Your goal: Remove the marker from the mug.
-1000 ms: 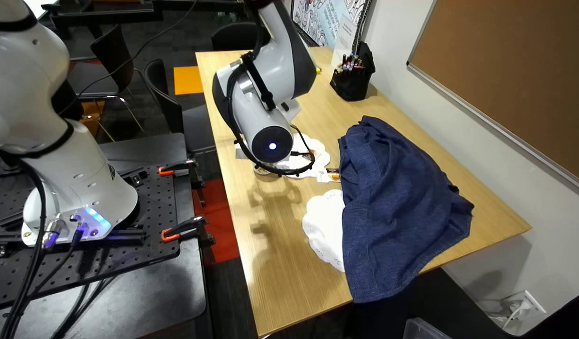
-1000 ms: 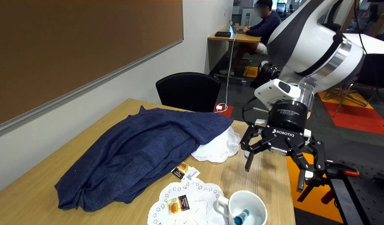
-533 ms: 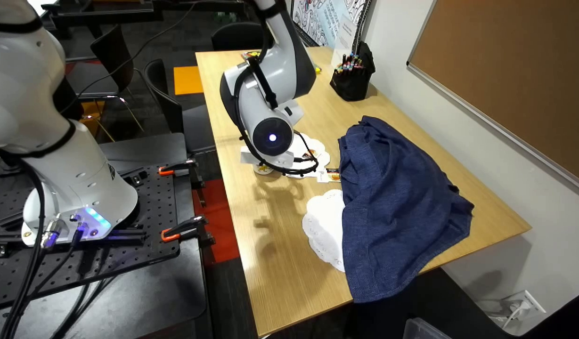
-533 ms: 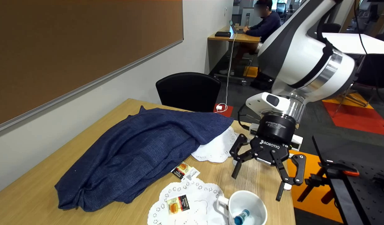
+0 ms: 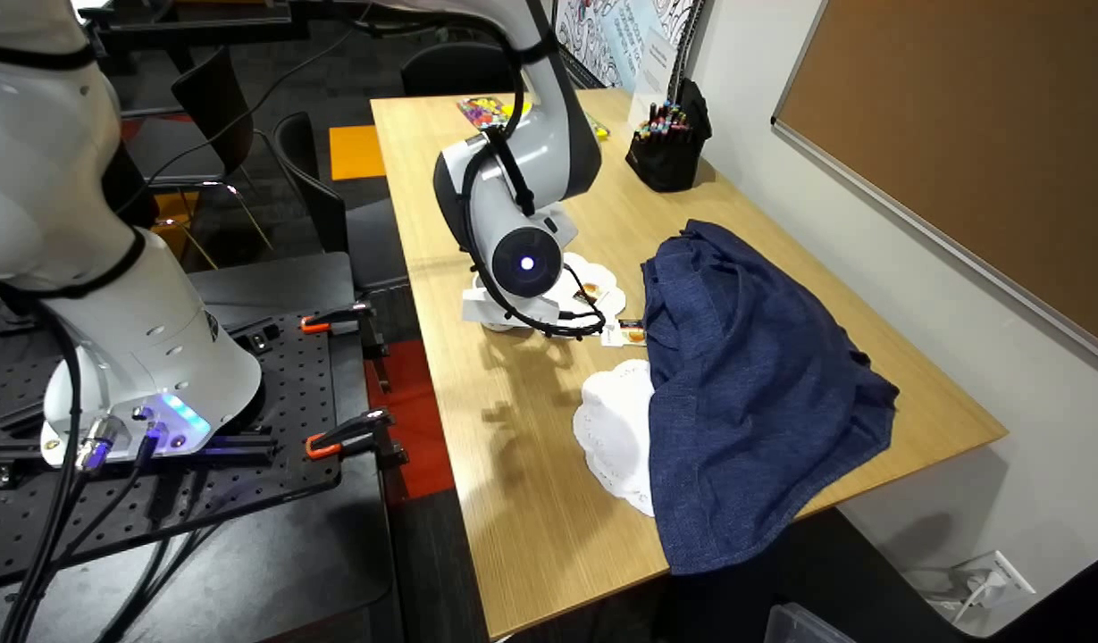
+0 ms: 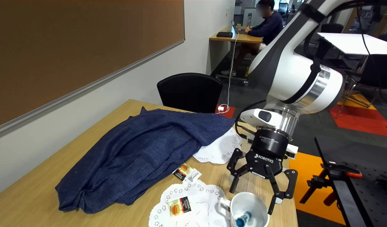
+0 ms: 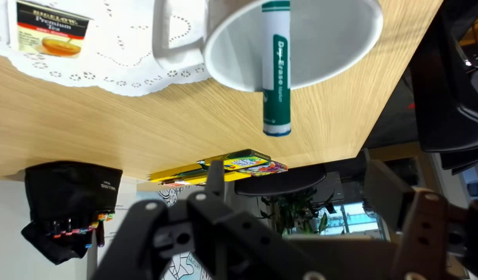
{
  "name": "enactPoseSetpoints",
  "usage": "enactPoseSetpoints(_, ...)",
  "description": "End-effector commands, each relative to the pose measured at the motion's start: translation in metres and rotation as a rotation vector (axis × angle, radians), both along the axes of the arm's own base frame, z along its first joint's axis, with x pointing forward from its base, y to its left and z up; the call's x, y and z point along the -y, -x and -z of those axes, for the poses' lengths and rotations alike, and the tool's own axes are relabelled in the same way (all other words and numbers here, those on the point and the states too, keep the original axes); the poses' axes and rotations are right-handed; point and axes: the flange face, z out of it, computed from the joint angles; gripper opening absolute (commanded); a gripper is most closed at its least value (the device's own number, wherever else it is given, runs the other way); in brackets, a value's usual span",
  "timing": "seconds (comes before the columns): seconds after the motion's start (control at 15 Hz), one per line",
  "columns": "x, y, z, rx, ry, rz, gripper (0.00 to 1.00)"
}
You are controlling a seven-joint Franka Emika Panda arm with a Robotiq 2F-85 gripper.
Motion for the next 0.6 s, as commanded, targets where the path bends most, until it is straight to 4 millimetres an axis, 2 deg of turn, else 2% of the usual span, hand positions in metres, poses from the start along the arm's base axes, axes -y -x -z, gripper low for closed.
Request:
enactPoseSetpoints(0.0,-0.0054,-0.0051,0.0099,-0.012,0.027,0.017,0.63)
enactPoseSetpoints(0.13,-0.0042,-0.0046,0.0134,-0.019,0.029,0.023,0.53)
enactPoseSetpoints(0.27,-0.0022,-0.0047,0.0143,-0.021,0.031,0.035,0.49)
enactPoseSetpoints(0.53,-0.0004,-0.0065,0.0162,-0.023,0.034,0.054,0.55)
